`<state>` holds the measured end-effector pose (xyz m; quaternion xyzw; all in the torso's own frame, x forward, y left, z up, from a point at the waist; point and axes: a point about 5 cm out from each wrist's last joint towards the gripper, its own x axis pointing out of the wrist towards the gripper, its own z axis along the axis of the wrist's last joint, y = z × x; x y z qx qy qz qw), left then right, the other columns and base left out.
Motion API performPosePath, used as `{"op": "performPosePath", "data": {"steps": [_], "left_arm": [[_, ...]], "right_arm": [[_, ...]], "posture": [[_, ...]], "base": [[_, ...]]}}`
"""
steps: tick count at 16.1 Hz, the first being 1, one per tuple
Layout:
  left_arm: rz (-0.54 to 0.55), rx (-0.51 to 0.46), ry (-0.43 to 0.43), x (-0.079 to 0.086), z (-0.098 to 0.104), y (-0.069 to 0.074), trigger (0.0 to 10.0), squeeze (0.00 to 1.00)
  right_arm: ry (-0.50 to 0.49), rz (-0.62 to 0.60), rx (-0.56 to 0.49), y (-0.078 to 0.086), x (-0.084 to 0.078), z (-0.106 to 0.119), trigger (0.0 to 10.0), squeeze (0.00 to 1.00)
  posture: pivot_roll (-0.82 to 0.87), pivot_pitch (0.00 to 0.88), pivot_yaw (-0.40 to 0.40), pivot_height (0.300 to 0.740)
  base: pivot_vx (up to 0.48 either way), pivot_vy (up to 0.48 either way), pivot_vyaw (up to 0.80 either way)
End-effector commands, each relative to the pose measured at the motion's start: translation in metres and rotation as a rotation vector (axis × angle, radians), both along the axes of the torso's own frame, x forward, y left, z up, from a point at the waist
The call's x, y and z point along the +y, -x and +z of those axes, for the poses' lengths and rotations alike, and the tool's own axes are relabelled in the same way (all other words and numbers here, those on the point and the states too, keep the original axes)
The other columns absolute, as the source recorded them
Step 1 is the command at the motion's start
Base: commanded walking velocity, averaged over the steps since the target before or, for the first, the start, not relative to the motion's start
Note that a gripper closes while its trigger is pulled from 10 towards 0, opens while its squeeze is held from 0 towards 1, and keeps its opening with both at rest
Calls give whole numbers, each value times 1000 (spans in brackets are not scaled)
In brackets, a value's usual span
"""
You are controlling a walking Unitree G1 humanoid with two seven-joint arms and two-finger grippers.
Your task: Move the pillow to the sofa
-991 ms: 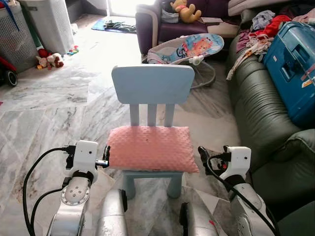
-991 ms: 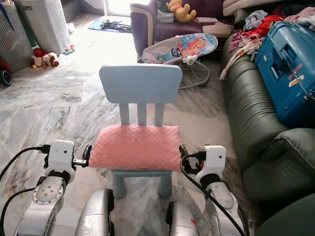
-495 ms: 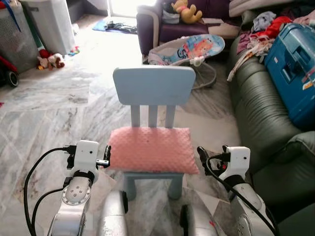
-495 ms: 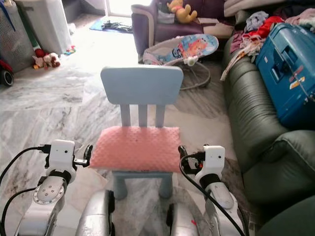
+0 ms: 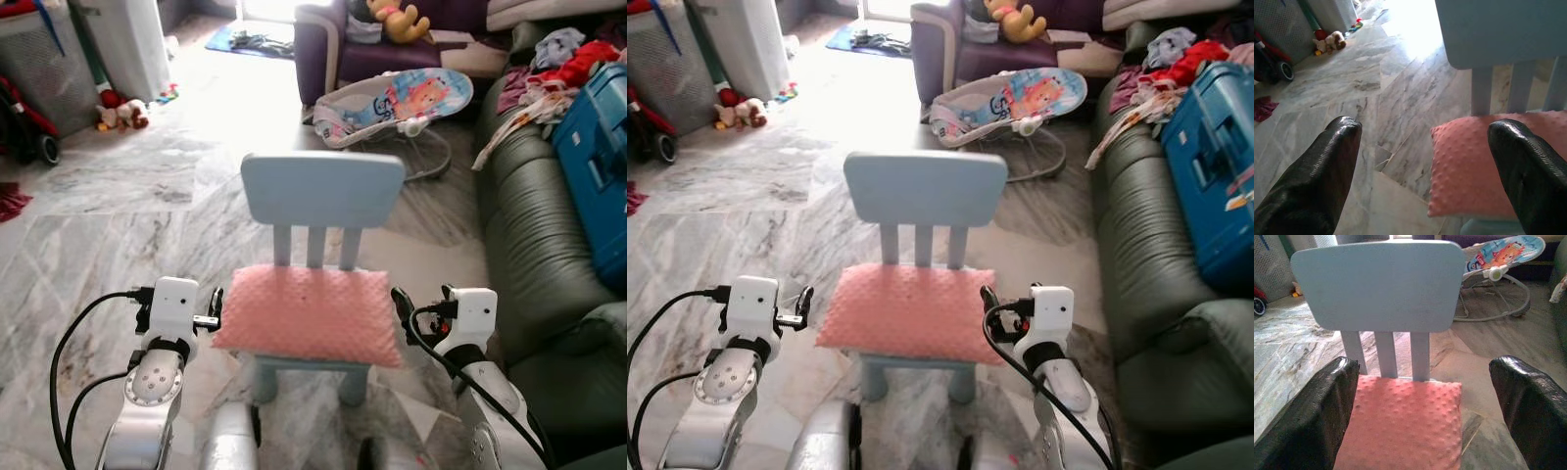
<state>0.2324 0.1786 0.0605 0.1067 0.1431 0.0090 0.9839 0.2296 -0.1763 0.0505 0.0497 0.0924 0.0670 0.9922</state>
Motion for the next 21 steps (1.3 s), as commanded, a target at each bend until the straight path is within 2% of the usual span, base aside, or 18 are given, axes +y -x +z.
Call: {"op": "performPosePath", "data": {"steps": [1, 8, 19, 21], "left_arm": [[-10, 11, 4, -1, -1, 1, 10000, 0], [-15, 17, 7, -2, -2, 2, 10000, 0], [-10, 7, 2, -2, -1, 0, 10000, 0], [-7, -7, -6, -2, 1, -1, 10000, 0]], "right_arm": [[1, -3, -6, 0, -1, 1, 10000, 0], [-8, 0, -12, 1, -1, 2, 10000, 0], [-7, 4, -13, -1, -1, 2, 10000, 0], [-12, -1, -11, -1, -2, 1, 10000, 0]], "posture": [[23, 0, -26, 696], [22, 0, -27, 696], [23, 0, -29, 573], [23, 0, -30, 568]], "base": [[0, 0, 0], [0, 0, 77], [0, 0, 0], [0, 0, 0]]}}
